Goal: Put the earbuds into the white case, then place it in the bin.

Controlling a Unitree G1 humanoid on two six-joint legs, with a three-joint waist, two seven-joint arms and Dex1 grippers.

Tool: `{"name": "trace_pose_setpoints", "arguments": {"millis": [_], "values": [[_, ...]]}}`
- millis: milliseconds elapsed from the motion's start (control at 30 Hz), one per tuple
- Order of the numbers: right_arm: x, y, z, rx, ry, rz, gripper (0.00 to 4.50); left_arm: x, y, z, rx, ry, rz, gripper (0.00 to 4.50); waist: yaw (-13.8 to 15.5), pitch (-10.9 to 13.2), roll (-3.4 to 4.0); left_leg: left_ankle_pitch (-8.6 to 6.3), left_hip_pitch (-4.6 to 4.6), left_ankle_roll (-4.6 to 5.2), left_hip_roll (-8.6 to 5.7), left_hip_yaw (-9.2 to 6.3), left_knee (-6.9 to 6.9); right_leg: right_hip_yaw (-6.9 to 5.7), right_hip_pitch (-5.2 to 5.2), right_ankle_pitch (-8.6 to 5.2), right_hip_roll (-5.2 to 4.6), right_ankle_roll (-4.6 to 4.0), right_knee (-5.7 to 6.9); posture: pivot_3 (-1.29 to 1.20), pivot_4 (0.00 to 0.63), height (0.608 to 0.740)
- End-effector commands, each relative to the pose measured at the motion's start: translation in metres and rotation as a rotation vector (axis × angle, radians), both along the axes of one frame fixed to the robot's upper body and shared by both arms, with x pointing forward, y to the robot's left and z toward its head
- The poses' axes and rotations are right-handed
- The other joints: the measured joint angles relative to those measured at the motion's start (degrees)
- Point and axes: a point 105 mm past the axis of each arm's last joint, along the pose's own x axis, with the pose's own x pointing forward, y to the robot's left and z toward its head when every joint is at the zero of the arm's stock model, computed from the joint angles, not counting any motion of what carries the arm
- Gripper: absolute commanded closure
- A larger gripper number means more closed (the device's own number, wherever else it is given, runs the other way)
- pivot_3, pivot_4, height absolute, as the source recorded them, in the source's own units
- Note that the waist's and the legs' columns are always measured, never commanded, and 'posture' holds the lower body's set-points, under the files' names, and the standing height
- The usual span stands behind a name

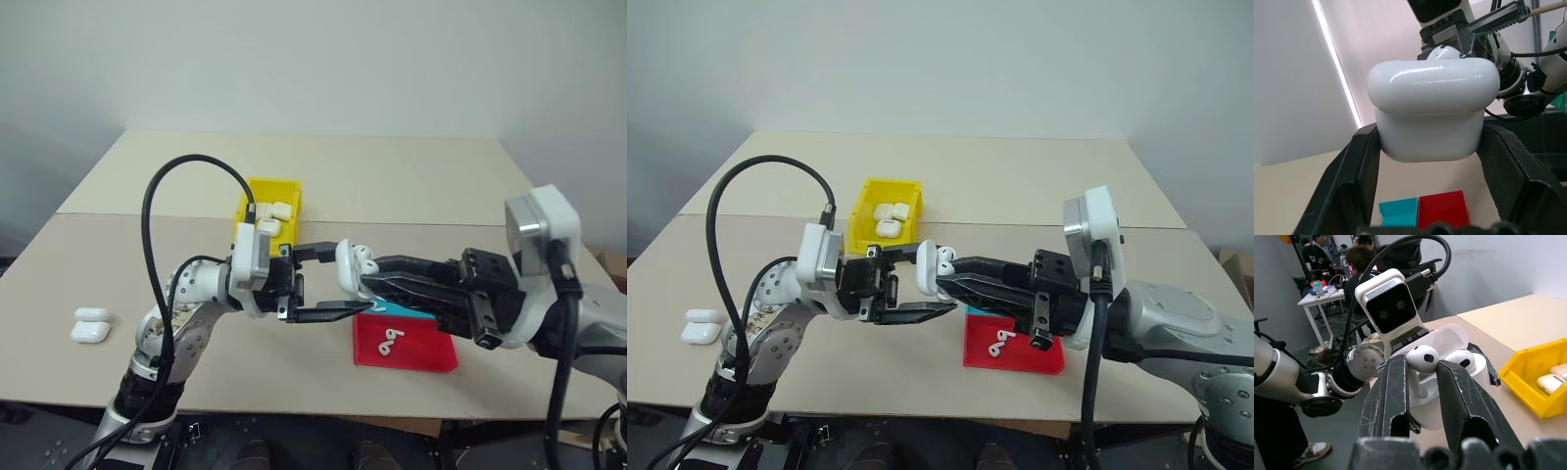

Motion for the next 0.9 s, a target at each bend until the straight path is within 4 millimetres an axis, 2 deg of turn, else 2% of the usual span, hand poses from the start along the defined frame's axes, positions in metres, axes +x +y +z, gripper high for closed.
{"name": "trace_pose_setpoints", "arguments": {"millis": [33, 700, 767, 900], "values": [[-0.0046, 0.001, 0.0037, -0.007, -0.062, 0.004, 3.61, -0.0052, -0.0013, 0.0072, -0.021, -0.034, -0.017, 1.76, 0.0, 0.0, 0.0, 0.0, 0.0, 0.0, 0.0, 0.0, 0.0, 0.0, 0.0, 0.0, 0.0, 0.0, 0.0, 0.0, 0.15, 0.74], [-0.0069, 0.0003, -0.0029, -0.066, -0.134, 0.0, 3.61, -0.0023, -0.0026, 0.005, -0.02, -0.028, -0.009, 1.76, 0.0, 0.0, 0.0, 0.0, 0.0, 0.0, 0.0, -0.01, 0.0, -0.02, 0.05, 0.01, 0.0, 0.01, -0.11, 0.0, 0.15, 0.74], [-0.0063, 0.0003, -0.0034, -0.076, -0.148, -0.009, 3.23, -0.0026, -0.0028, 0.0052, -0.02, -0.029, -0.013, 1.76, 0.0, 0.0, 0.0, 0.0, 0.0, 0.0, 0.0, -0.01, 0.0, -0.01, 0.06, 0.02, 0.0, 0.02, -0.12, 0.0, 0.15, 0.74], [-0.0051, -0.0005, -0.0041, -0.086, -0.159, -0.022, 3.23, -0.0023, -0.0029, 0.0049, -0.02, -0.029, -0.016, 1.76, 0.0, 0.0, 0.0, 0.0, 0.0, 0.0, 0.0, -0.02, 0.0, -0.02, 0.07, 0.02, 0.0, 0.02, -0.13, 0.0, 0.15, 0.74]]}}
